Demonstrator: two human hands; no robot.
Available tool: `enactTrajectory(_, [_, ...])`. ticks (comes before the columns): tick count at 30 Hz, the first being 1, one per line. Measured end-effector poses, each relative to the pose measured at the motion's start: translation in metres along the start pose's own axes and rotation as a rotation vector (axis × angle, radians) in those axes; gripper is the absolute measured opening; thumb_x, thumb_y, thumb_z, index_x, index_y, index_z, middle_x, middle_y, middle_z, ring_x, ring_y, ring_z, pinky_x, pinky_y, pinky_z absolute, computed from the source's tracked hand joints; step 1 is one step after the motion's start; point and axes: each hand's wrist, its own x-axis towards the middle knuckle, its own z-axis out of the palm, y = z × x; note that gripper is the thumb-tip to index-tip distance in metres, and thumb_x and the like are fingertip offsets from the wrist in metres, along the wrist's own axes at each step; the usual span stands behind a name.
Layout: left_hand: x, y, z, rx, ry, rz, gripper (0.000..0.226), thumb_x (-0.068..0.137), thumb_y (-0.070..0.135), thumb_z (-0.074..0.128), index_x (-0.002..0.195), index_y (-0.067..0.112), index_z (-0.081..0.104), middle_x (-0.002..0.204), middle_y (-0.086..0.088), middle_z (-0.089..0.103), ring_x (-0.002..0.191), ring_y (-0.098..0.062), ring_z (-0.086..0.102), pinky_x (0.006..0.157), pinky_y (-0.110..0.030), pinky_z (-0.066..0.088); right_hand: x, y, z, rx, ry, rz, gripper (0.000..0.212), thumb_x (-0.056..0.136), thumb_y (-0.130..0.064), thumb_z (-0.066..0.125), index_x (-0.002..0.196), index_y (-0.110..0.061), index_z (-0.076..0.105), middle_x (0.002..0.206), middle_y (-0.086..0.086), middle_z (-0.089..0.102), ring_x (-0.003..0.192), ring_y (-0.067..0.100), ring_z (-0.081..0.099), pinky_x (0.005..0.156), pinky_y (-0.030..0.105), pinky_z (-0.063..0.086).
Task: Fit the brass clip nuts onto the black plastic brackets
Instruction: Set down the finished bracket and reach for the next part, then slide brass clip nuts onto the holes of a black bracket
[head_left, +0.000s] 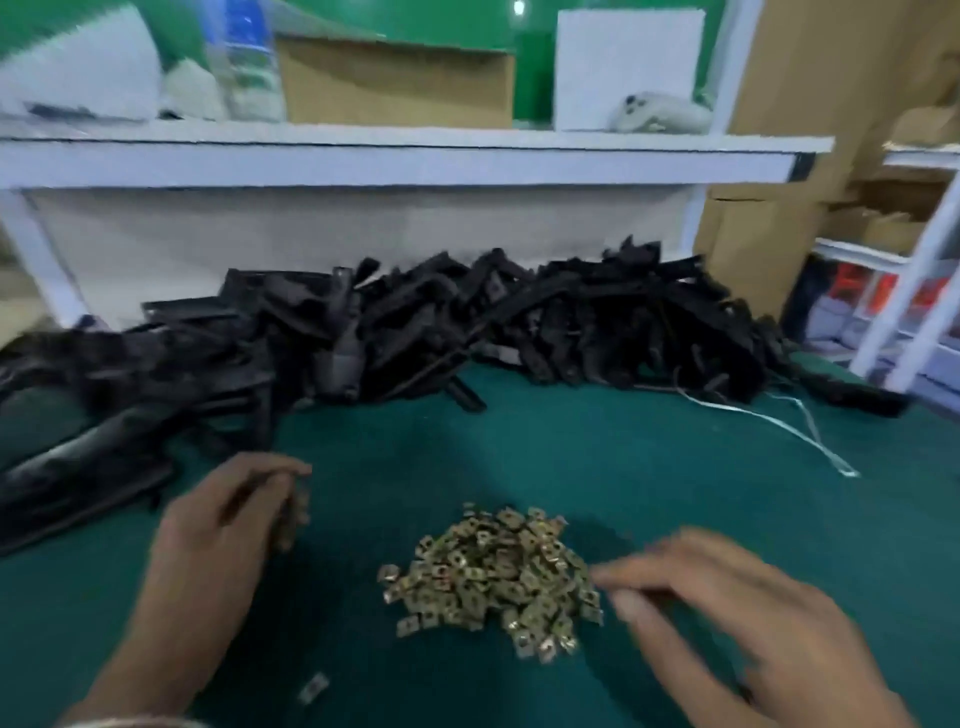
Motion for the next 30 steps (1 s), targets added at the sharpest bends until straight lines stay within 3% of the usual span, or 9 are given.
enactTrajectory(3, [0.007,-0.007,-0.022,0.465,0.121,0.281,0.021,0.095,0.015,0.065,0.098,0.034,0.072,0.092,0.017,0.065,0.081,-0.006,0.061,0.072,-0.024,0.048,0.053,-0.009,0.039,0.006,-0.316,0.024,0.007,0.095,-0.05,0.067,0.101,-0.047,0.071,0.103,-0.027,0.063,0.101,-0.003,0.062,0.082,0.022,0.051])
enactTrajectory(8, [0.01,-0.009,-0.018,0.672,0.141,0.33,0.02,0.093,0.011,0.066,0.11,0.019,0.073,0.097,0.004,0.063,0.097,-0.023,0.058,0.077,-0.038,0.052,0.137,0.011,0.088,-0.083,-0.166,0.051,0.017,0.097,-0.041,0.069,0.114,-0.04,0.067,0.103,-0.02,0.064,0.097,0.001,0.062,0.087,0.035,0.055])
enactTrajectory(13, [0.011,-0.012,-0.016,0.696,0.088,0.37,0.017,0.092,0.012,0.067,0.106,0.019,0.073,0.095,0.006,0.061,0.093,-0.019,0.056,0.079,-0.037,0.053,0.219,0.04,0.111,0.103,-0.295,0.307,0.071,0.101,-0.038,0.068,0.16,-0.038,0.028,0.162,-0.001,0.037,0.142,0.022,0.047,0.108,0.037,0.043])
enactTrajectory(15, [0.012,-0.013,-0.015,0.673,0.076,0.368,0.016,0.093,0.012,0.066,0.105,0.021,0.072,0.094,0.008,0.06,0.092,-0.017,0.055,0.077,-0.032,0.051,0.231,0.046,0.123,0.041,-0.309,0.273,0.064,0.1,-0.03,0.072,0.155,-0.035,0.039,0.156,-0.001,0.046,0.134,0.023,0.052,0.098,0.03,0.041])
enactTrajectory(19, [0.01,-0.009,-0.016,0.632,0.041,0.366,0.015,0.097,0.016,0.061,0.106,0.023,0.071,0.093,0.012,0.059,0.093,-0.012,0.054,0.075,-0.027,0.048,0.219,0.036,0.142,-0.04,-0.205,0.174,0.006,0.098,-0.019,0.075,0.101,-0.021,0.07,0.1,0.0,0.071,0.09,0.02,0.067,0.079,0.037,0.054])
enactTrajectory(21, [0.008,-0.007,-0.014,0.611,0.026,0.394,0.015,0.099,0.02,0.058,0.107,0.024,0.07,0.094,0.014,0.06,0.091,-0.01,0.056,0.074,-0.028,0.051,0.204,0.024,0.142,0.011,-0.122,0.102,0.01,0.097,-0.016,0.075,0.091,-0.02,0.069,0.086,-0.003,0.067,0.081,0.016,0.068,0.08,0.044,0.059])
enactTrajectory(26, [-0.009,-0.002,0.003,0.113,-0.135,0.202,0.028,0.103,0.051,0.046,0.115,0.031,0.063,0.088,0.011,0.071,0.081,-0.009,0.068,0.067,-0.035,0.057,0.14,-0.042,0.136,0.204,0.018,-0.053,0.018,0.097,-0.024,0.073,0.087,-0.031,0.059,0.085,-0.012,0.062,0.076,0.009,0.065,0.068,0.035,0.057])
enactTrajectory(28, [-0.009,0.001,0.008,-0.161,-0.183,0.024,0.034,0.104,0.047,0.053,0.127,0.023,0.062,0.093,0.004,0.074,0.081,-0.014,0.072,0.065,-0.041,0.061,0.109,-0.065,0.138,0.138,-0.061,-0.214,0.014,0.101,-0.031,0.063,0.097,-0.033,0.051,0.097,-0.017,0.05,0.08,0.008,0.058,0.067,0.029,0.05])
enactTrajectory(30, [-0.006,0.003,0.005,-0.479,-0.186,-0.152,0.038,0.099,0.029,0.059,0.134,0.016,0.061,0.098,-0.002,0.075,0.077,-0.016,0.072,0.059,-0.032,0.058,0.089,-0.073,0.142,0.065,-0.201,-0.304,0.007,0.105,-0.029,0.052,0.111,-0.03,0.048,0.109,-0.013,0.045,0.089,0.011,0.056,0.074,0.029,0.052])
